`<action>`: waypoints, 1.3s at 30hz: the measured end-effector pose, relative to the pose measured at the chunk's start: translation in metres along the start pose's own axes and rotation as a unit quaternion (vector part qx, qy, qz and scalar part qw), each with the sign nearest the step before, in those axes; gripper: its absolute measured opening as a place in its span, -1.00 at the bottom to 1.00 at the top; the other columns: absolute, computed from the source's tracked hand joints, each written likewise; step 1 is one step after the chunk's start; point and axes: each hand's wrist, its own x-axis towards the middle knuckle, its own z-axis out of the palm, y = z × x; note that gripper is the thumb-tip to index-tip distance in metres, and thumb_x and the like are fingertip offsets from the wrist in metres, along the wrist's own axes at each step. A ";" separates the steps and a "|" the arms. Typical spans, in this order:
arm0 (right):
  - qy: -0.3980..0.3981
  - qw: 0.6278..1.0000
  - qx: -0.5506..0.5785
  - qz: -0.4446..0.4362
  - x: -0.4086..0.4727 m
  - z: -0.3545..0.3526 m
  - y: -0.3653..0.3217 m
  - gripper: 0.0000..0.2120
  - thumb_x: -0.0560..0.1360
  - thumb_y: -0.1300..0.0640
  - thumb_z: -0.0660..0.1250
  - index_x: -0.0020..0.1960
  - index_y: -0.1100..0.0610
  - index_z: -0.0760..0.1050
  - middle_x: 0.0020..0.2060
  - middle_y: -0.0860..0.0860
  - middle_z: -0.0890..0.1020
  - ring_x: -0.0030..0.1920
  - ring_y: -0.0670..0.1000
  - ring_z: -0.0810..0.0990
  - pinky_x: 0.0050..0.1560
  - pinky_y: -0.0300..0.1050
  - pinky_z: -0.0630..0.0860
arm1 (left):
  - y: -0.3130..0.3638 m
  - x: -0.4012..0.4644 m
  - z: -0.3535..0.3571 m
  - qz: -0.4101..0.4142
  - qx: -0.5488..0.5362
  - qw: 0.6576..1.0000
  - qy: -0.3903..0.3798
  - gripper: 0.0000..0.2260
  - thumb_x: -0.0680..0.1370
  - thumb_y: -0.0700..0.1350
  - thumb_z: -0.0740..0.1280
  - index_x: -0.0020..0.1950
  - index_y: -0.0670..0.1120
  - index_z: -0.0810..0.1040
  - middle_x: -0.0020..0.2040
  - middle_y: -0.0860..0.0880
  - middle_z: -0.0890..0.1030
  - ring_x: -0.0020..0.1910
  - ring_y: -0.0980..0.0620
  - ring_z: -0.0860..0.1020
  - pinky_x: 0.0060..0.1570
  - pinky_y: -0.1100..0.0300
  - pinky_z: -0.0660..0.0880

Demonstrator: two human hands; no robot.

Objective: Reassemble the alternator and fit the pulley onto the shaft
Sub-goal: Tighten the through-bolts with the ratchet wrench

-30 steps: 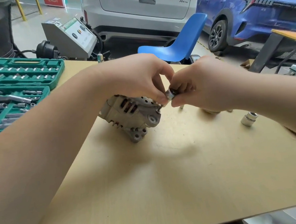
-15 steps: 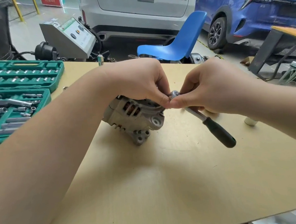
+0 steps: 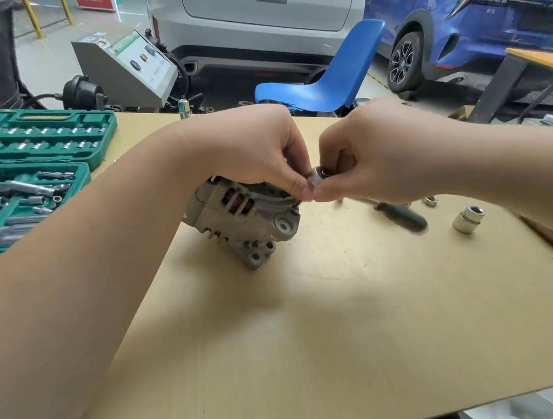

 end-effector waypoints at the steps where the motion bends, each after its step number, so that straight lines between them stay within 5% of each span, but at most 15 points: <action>1: -0.014 0.999 0.026 0.040 0.001 0.002 -0.002 -0.60 0.34 -0.39 0.47 -0.26 -0.04 0.65 -0.41 -0.12 0.67 -0.33 -0.10 0.62 -0.31 -0.09 0.56 | -0.001 -0.001 0.000 -0.001 -0.006 1.000 0.000 -0.91 0.40 0.30 0.58 -0.15 0.38 0.74 -0.15 0.17 0.75 -0.17 0.10 0.64 -0.23 0.17 0.55; 5: -0.063 0.985 0.102 0.126 0.005 0.004 -0.006 -0.54 0.32 -0.38 0.54 -0.28 0.04 0.68 -0.44 -0.12 0.70 -0.39 -0.18 0.64 -0.34 -0.14 0.52 | 0.000 -0.004 0.000 -0.004 -0.018 1.000 0.005 -0.90 0.41 0.25 0.60 -0.25 0.34 0.73 -0.18 0.25 0.74 -0.16 0.27 0.64 -0.39 0.49 0.42; 12: -0.011 0.992 -0.034 -0.118 0.001 -0.004 0.003 -0.82 0.43 -0.08 0.59 -0.06 -0.08 0.63 -0.26 -0.23 0.64 -0.17 -0.12 0.59 -0.11 -0.11 0.50 | 0.000 -0.006 0.002 -0.003 -0.029 1.000 0.009 -0.85 0.44 0.21 0.59 -0.27 0.44 0.69 -0.19 0.29 0.71 -0.20 0.32 0.62 -0.39 0.53 0.39; 17: -0.039 0.996 0.053 0.057 0.002 -0.001 -0.005 -0.58 0.29 -0.39 0.51 -0.26 -0.03 0.65 -0.41 -0.18 0.67 -0.31 -0.10 0.64 -0.31 -0.11 0.54 | 0.001 -0.008 0.002 0.003 -0.037 0.999 0.023 -0.89 0.38 0.30 0.59 -0.13 0.42 0.74 -0.17 0.25 0.74 -0.15 0.23 0.65 -0.38 0.42 0.51; 21: -0.061 0.986 0.100 0.121 0.004 0.004 -0.010 -0.54 0.31 -0.38 0.54 -0.28 0.03 0.66 -0.44 -0.14 0.69 -0.38 -0.11 0.68 -0.35 -0.14 0.55 | 0.002 -0.010 0.002 -0.001 -0.048 0.999 0.025 -0.89 0.36 0.29 0.60 -0.16 0.41 0.74 -0.18 0.24 0.74 -0.15 0.26 0.65 -0.36 0.50 0.47; 28: -0.004 0.980 -0.108 -0.165 -0.001 -0.004 0.003 -0.83 0.50 -0.06 0.55 0.02 -0.05 0.63 -0.20 -0.15 0.65 -0.11 0.04 0.57 -0.04 0.01 0.51 | 0.004 -0.012 0.003 -0.007 -0.047 0.999 0.025 -0.92 0.42 0.19 0.62 -0.17 0.36 0.76 -0.23 0.24 0.72 -0.24 0.28 0.63 -0.39 0.50 0.43; 32: -0.020 1.000 0.008 0.016 0.000 0.000 -0.007 -0.62 0.34 -0.34 0.48 -0.24 -0.01 0.63 -0.41 -0.11 0.67 -0.28 -0.04 0.64 -0.30 -0.08 0.57 | 0.004 -0.014 0.003 -0.003 -0.048 0.999 0.026 -0.92 0.40 0.20 0.62 -0.22 0.34 0.75 -0.21 0.21 0.74 -0.22 0.25 0.64 -0.40 0.48 0.44; 35: -0.058 0.974 0.166 0.146 0.000 0.007 -0.015 -0.56 0.37 -0.31 0.54 -0.30 0.08 0.66 -0.44 -0.08 0.70 -0.46 -0.13 0.66 -0.56 -0.31 0.46 | 0.005 -0.015 0.005 -0.005 -0.040 0.999 0.027 -0.91 0.38 0.19 0.64 -0.24 0.29 0.76 -0.23 0.22 0.73 -0.23 0.29 0.63 -0.41 0.51 0.41; 39: -0.018 0.998 0.026 0.053 -0.004 0.004 -0.012 -0.63 0.39 -0.30 0.50 -0.25 0.00 0.62 -0.41 -0.11 0.68 -0.31 -0.07 0.65 -0.44 -0.15 0.51 | 0.004 -0.015 0.004 0.006 -0.037 0.999 0.025 -0.87 0.42 0.16 0.62 -0.29 0.32 0.72 -0.25 0.22 0.72 -0.25 0.28 0.62 -0.39 0.49 0.41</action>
